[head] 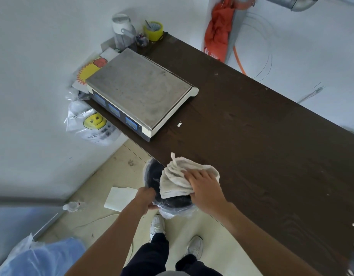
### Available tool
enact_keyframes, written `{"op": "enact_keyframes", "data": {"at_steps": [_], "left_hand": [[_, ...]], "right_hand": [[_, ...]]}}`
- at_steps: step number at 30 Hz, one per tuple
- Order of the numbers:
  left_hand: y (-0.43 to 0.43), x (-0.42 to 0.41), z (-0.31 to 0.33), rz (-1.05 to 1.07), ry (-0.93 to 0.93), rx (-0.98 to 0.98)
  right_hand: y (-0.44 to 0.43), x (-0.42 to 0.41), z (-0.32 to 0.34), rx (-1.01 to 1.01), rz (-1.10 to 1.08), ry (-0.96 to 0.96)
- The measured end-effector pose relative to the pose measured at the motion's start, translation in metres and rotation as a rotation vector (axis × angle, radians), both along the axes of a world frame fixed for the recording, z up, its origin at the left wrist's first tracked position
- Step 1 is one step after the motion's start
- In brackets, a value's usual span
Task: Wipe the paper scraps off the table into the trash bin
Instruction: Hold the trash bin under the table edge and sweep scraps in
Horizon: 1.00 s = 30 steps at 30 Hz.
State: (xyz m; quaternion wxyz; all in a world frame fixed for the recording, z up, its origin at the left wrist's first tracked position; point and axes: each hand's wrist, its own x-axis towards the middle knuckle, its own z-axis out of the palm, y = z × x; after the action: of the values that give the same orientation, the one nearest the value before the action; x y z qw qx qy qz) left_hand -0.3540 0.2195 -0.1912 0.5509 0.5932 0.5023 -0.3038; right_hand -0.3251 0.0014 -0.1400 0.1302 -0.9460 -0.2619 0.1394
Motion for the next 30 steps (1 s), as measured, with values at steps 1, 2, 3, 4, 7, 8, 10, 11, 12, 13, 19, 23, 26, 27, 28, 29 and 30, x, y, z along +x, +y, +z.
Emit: {"op": "enact_keyframes", "data": {"at_steps": [1,2,3,4,7,8,10,11,12,13,19,23,26,27,28,29,30], "left_hand": [[-0.001,-0.004,0.001,0.008,-0.003,-0.004],[-0.001,-0.007,0.001,0.015,-0.003,-0.009],[-0.002,-0.011,0.002,0.020,-0.005,-0.016],[-0.003,-0.014,0.005,0.021,-0.009,-0.025],[-0.006,-0.024,0.006,0.027,-0.028,-0.036],[-0.007,-0.027,0.005,0.023,-0.030,-0.030],[-0.007,-0.033,0.003,0.017,-0.019,-0.010],[-0.008,-0.035,0.003,0.009,-0.017,-0.003],[-0.009,-0.038,0.003,0.000,-0.019,0.001],[-0.010,-0.040,0.004,-0.006,-0.021,0.004],[-0.014,-0.053,0.006,-0.018,-0.040,0.022],[-0.015,-0.062,0.004,-0.017,-0.043,0.016],[-0.014,-0.067,0.003,-0.012,-0.036,0.014],[-0.013,-0.069,0.002,-0.012,-0.032,0.011],[-0.012,-0.071,0.001,-0.011,-0.031,0.009],[-0.012,-0.072,0.001,-0.013,-0.031,0.006],[-0.011,-0.074,0.001,-0.016,-0.033,0.003]], "right_hand": [[0.004,-0.008,0.000,0.014,0.007,-0.001],[0.007,-0.014,0.000,0.024,0.025,0.002],[0.010,-0.020,0.000,0.032,0.048,0.006],[0.011,-0.024,0.000,0.041,0.064,0.009],[0.010,-0.025,0.002,0.090,0.049,-0.005],[0.008,-0.023,0.003,0.107,0.026,-0.019],[0.003,-0.016,0.008,0.134,-0.028,-0.059],[0.000,-0.011,0.010,0.130,-0.048,-0.077],[-0.003,-0.005,0.013,0.111,-0.064,-0.096],[-0.007,0.001,0.015,0.082,-0.080,-0.112],[-0.022,0.021,0.020,-0.044,-0.214,-0.152],[-0.026,0.017,0.018,-0.058,-0.257,-0.190],[-0.023,0.011,0.019,-0.010,-0.270,-0.210],[-0.022,0.010,0.020,0.010,-0.270,-0.219],[-0.020,0.009,0.021,0.026,-0.267,-0.227],[-0.019,0.008,0.022,0.037,-0.262,-0.236],[-0.018,0.007,0.024,0.045,-0.256,-0.245]]}}
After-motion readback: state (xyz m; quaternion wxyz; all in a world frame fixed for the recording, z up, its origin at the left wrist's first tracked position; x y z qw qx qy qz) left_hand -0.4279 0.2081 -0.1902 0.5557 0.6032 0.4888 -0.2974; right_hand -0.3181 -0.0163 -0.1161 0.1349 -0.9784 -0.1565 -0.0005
